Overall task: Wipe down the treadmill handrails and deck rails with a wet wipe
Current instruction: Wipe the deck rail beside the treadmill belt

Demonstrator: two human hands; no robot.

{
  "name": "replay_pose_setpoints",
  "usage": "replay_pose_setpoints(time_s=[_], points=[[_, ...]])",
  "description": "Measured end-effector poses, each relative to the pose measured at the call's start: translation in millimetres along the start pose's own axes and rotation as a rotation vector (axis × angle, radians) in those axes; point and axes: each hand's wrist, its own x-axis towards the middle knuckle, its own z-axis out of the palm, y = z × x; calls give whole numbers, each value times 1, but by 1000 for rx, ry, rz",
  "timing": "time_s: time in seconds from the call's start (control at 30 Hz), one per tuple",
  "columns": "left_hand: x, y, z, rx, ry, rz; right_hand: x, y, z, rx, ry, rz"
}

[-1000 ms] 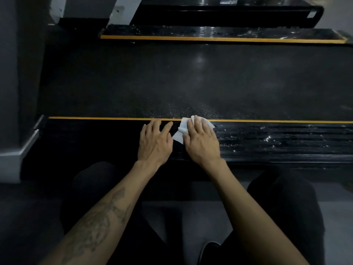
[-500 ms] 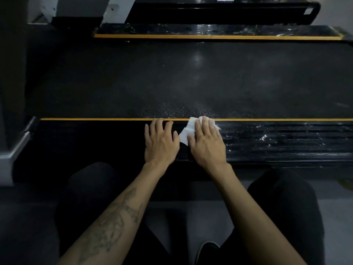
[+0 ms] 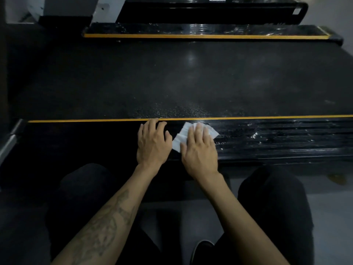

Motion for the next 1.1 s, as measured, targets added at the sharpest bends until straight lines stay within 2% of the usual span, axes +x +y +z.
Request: replay_pose_setpoints(time_s=[0.13, 0.33, 0.5, 0.63, 0.83, 1.0, 1.1], points=[[-1, -1, -1, 0, -2, 12, 16, 7, -7, 27, -18, -128], [-1, 0, -2, -6, 4, 7, -5, 4, -1, 39, 4, 27], [-1, 0, -3, -11, -1, 11, 2, 3, -6, 63, -13, -66], [-1, 0, -3, -15, 19, 13, -1, 10, -10, 38, 42, -44], [-2, -2, -1, -15, 16, 19, -5, -3, -5, 101, 30, -64], [-2, -2, 0, -18, 17, 16, -16, 8, -2, -3, 20, -16], [-2, -2, 1, -22, 22, 15, -26, 3, 5, -13, 0, -59]])
